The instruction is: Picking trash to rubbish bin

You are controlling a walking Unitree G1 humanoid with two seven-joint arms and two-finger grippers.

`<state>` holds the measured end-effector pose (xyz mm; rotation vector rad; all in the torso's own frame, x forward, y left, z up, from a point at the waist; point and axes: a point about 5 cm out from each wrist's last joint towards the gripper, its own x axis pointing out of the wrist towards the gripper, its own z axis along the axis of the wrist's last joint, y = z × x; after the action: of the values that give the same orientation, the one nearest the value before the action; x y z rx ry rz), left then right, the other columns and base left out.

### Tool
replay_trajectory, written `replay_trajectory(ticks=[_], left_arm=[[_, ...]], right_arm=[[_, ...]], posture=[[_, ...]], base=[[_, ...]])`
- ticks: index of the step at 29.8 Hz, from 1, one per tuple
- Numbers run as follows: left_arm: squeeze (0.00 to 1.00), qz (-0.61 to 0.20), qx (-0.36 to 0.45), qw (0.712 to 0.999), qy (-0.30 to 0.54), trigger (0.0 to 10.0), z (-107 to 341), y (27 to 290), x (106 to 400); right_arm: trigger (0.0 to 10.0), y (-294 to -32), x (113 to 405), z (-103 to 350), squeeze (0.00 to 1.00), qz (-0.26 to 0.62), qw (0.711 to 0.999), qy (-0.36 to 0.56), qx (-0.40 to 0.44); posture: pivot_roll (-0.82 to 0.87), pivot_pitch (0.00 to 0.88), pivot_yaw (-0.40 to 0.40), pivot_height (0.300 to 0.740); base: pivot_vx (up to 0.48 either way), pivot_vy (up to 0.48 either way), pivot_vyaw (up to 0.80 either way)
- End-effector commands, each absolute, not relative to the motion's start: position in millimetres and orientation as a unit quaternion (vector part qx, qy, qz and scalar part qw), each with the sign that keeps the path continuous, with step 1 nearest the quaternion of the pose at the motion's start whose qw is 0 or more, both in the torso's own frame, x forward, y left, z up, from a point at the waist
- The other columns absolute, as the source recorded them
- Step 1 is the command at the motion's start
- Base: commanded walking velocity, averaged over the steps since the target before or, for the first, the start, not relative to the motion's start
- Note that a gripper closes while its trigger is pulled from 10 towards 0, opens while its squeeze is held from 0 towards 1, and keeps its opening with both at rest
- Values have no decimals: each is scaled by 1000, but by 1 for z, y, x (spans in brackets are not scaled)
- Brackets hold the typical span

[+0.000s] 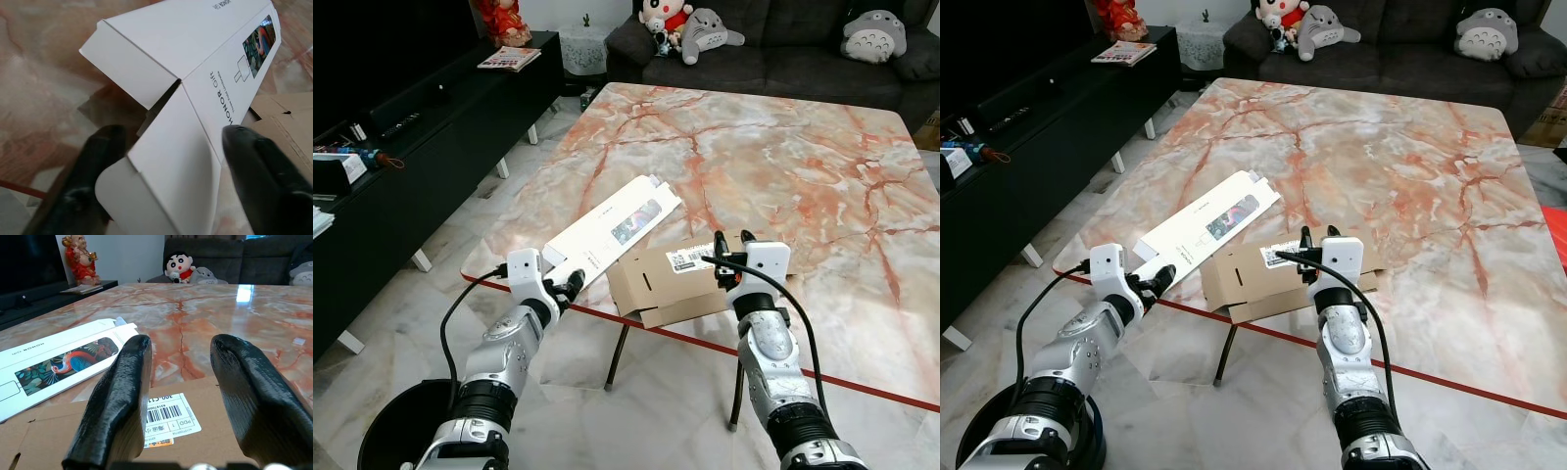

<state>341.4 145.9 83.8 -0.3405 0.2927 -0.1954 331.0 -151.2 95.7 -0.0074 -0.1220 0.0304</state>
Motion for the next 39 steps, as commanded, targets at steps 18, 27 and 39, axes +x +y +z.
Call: replay_trajectory(ticks=[18, 27, 39], left_arm=[[0, -126, -164, 967, 145, 0, 88, 135, 345], [0, -127, -164, 969, 134, 0, 92, 135, 348], [0, -112, -155, 977, 99, 0, 101, 135, 353]], right_arm=[[10000, -149, 332, 96, 0, 15, 998, -61, -2], [10000, -146, 333, 96, 0, 18, 998, -61, -1], [10000, -144, 334, 96, 0, 20, 998, -61, 0]], posture=[[177, 0, 36, 740], [182, 0, 37, 740], [182, 0, 41, 740]], base=[[0, 0, 0], [0, 0, 0], [0, 0, 0]])
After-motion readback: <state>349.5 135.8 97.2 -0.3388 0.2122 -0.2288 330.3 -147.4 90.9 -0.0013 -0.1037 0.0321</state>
